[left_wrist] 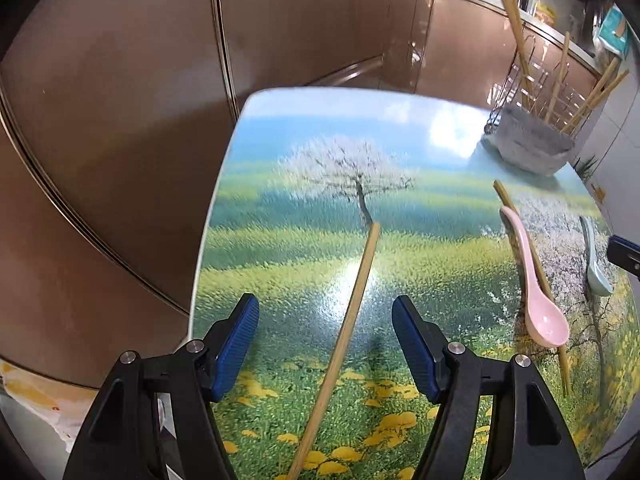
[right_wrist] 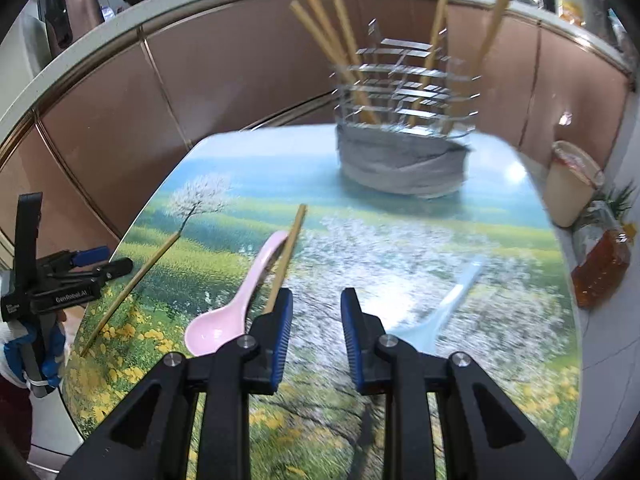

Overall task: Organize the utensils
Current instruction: 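Lower both open grippers toward the remaining bamboo chopsticks on the table, then close the left gripper on a bamboo chopstick while the right gripper grasps another chopstick, then lift the chopstick with the left gripper while the right gripper carries its chopstick toward the wire holder, then open the left gripper over the wire holder while the right gripper releases its chopstick there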

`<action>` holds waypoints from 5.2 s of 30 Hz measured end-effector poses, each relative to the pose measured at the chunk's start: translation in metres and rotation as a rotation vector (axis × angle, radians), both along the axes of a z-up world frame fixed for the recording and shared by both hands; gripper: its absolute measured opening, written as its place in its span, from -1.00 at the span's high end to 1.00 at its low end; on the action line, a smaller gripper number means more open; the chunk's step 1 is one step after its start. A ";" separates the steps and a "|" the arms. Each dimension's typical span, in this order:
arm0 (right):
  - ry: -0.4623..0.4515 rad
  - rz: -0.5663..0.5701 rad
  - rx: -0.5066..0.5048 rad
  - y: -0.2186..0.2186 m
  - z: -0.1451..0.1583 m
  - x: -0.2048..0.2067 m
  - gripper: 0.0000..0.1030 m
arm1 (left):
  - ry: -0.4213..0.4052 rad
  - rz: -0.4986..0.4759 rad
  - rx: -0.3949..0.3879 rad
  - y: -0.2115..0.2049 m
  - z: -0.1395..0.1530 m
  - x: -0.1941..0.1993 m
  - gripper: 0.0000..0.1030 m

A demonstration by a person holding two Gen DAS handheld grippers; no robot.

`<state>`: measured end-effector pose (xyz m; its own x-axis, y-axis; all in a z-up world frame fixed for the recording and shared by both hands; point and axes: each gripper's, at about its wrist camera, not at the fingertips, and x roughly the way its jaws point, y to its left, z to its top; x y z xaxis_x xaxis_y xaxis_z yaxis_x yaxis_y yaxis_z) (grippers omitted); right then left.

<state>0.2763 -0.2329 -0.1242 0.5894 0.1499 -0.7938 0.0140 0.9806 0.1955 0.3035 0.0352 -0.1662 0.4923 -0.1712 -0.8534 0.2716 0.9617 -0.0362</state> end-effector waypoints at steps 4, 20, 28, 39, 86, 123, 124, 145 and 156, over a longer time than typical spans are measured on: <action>0.045 0.036 0.011 0.008 -0.011 0.023 0.54 | 0.028 -0.008 -0.005 -0.003 -0.009 0.007 -0.28; 0.195 0.101 -0.053 0.040 -0.051 0.081 0.54 | 0.062 -0.031 0.038 -0.011 -0.021 0.022 -0.04; 0.214 0.135 -0.097 0.054 -0.054 0.093 0.56 | 0.089 -0.076 0.063 -0.028 -0.021 0.035 0.06; 0.284 0.162 -0.124 0.050 -0.053 0.110 0.70 | 0.182 -0.136 0.099 -0.053 -0.021 0.058 0.21; -0.114 0.193 0.088 0.027 0.022 -0.016 0.87 | -0.060 0.014 -0.189 -0.039 0.061 -0.017 0.88; -0.661 -0.029 -0.042 -0.057 0.248 0.040 0.87 | -0.567 -0.198 -0.437 -0.166 0.319 0.041 0.88; -0.665 -0.039 -0.042 -0.060 0.248 0.043 0.87 | -0.578 -0.199 -0.440 -0.172 0.320 0.045 0.88; -0.627 -0.242 -0.276 -0.079 0.149 0.120 0.87 | -0.563 -0.034 -0.419 -0.238 0.198 0.126 0.88; -0.574 -0.246 -0.252 -0.078 0.112 0.120 0.86 | -0.545 -0.034 -0.364 -0.242 0.163 0.116 0.88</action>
<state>0.3965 -0.3113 -0.0125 0.9218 -0.1911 -0.3373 0.2045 0.9789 0.0042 0.4191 -0.2067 -0.0035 0.8269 -0.4252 -0.3680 0.3733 0.9045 -0.2062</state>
